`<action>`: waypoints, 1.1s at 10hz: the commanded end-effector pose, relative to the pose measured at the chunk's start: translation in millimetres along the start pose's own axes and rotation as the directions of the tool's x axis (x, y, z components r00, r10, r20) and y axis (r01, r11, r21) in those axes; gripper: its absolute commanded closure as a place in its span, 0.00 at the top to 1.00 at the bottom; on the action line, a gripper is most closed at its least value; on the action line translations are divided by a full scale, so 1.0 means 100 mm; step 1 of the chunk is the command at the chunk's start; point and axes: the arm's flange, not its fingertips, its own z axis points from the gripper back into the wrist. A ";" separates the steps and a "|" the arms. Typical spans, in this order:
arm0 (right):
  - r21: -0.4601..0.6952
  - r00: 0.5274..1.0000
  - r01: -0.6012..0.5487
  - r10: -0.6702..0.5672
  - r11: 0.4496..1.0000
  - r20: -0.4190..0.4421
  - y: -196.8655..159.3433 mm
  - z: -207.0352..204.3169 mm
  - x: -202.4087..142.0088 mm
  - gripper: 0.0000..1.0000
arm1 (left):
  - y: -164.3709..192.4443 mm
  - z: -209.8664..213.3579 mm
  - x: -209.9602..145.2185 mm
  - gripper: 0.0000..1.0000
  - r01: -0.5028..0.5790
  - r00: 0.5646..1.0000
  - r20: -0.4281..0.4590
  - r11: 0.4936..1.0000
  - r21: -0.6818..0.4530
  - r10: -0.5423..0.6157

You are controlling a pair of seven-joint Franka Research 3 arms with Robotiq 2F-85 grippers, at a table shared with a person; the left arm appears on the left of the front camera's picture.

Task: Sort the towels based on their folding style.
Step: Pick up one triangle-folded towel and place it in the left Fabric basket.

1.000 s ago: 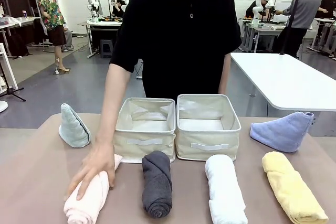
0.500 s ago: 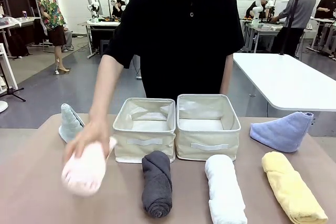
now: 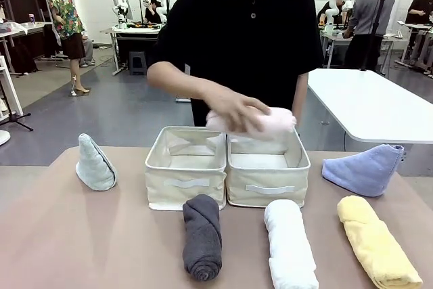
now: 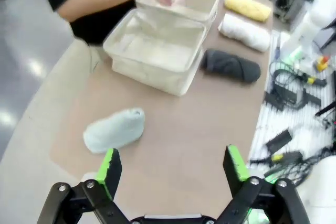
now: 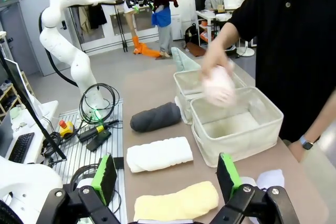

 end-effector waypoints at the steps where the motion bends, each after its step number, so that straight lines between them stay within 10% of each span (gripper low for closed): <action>1: 0.012 1.000 -0.004 0.004 1.000 0.005 0.00 0.02 -0.01 1.00 | -0.10 -0.45 0.33 1.00 0.006 0.936 -0.353 0.999 -0.033 -0.017; 3: 0.012 1.000 -0.004 0.004 1.000 0.005 0.00 0.02 -0.01 1.00 | -0.04 -0.82 0.55 1.00 -0.177 0.870 -0.480 0.979 -0.100 0.109; 6: 0.012 1.000 -0.004 0.004 1.000 0.005 0.00 0.02 -0.01 1.00 | 0.18 -1.69 0.60 1.00 -0.474 0.807 -0.384 0.880 0.033 0.449; 8: 0.012 1.000 -0.004 0.004 1.000 0.005 0.00 0.02 -0.01 1.00 | 0.24 -1.99 0.51 1.00 -0.461 0.767 -0.344 0.838 0.292 0.541; 11: 0.012 1.000 -0.004 0.004 1.000 0.005 0.00 0.02 -0.01 1.00 | 0.23 -1.73 0.50 1.00 -0.320 0.824 -0.224 0.754 0.574 0.520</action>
